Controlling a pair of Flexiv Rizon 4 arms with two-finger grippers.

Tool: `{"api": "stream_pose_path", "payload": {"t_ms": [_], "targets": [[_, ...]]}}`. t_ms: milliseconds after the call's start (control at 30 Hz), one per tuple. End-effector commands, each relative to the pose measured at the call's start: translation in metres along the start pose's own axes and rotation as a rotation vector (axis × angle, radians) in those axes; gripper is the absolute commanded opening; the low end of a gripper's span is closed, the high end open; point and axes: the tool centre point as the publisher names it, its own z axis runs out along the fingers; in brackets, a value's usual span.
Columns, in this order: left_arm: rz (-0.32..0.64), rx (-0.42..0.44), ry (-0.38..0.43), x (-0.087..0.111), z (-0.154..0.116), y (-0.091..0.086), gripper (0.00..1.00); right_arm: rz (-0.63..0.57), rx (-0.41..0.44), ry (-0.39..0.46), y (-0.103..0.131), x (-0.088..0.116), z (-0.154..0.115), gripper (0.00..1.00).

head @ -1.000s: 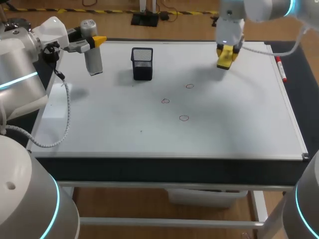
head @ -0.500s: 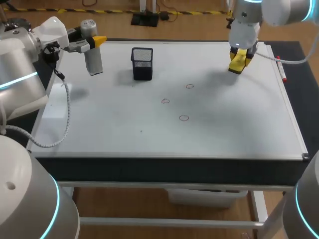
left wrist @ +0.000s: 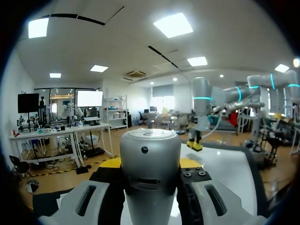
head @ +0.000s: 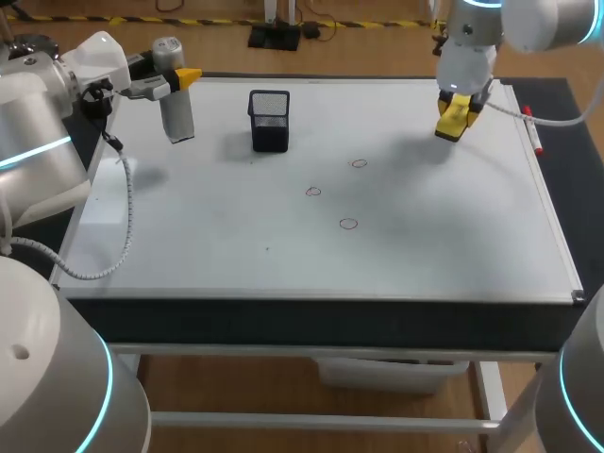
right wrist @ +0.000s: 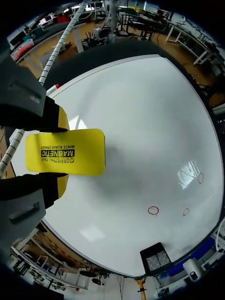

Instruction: Pick up the inspection probe, press it on each red-marked spot on the whiteboard one by one, put down the probe, pick up the eraser, and wipe off all the red marks.

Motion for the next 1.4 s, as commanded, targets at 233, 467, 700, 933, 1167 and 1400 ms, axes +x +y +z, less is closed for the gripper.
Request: {"api": "stream_pose_path", "payload": {"t_ms": [233,467,700,933,1167,1400], "targets": [[0.003,0.002,0.109,0.049,0.029,0.015,0.0,-0.002,0.001,0.004,-0.001,0.001,-0.002,0.0],[0.021,0.046,0.199,0.096,0.049,0.013,0.0,-0.002,0.001,0.004,-0.001,0.001,-0.002,0.0],[-0.001,0.064,0.283,0.141,0.063,0.022,0.0,-0.002,0.001,0.004,-0.001,0.001,-0.002,0.0],[-0.025,0.082,0.345,0.165,0.077,0.026,0.0,-0.002,0.001,0.004,-0.001,0.001,-0.002,0.0],[-0.046,0.107,0.401,0.178,0.097,0.03,0.0,-0.002,0.001,0.004,-0.001,0.001,-0.002,0.0],[-0.063,0.111,0.448,0.184,0.116,0.037,0.0,-0.002,0.001,0.004,-0.001,0.001,-0.002,0.0]]}}
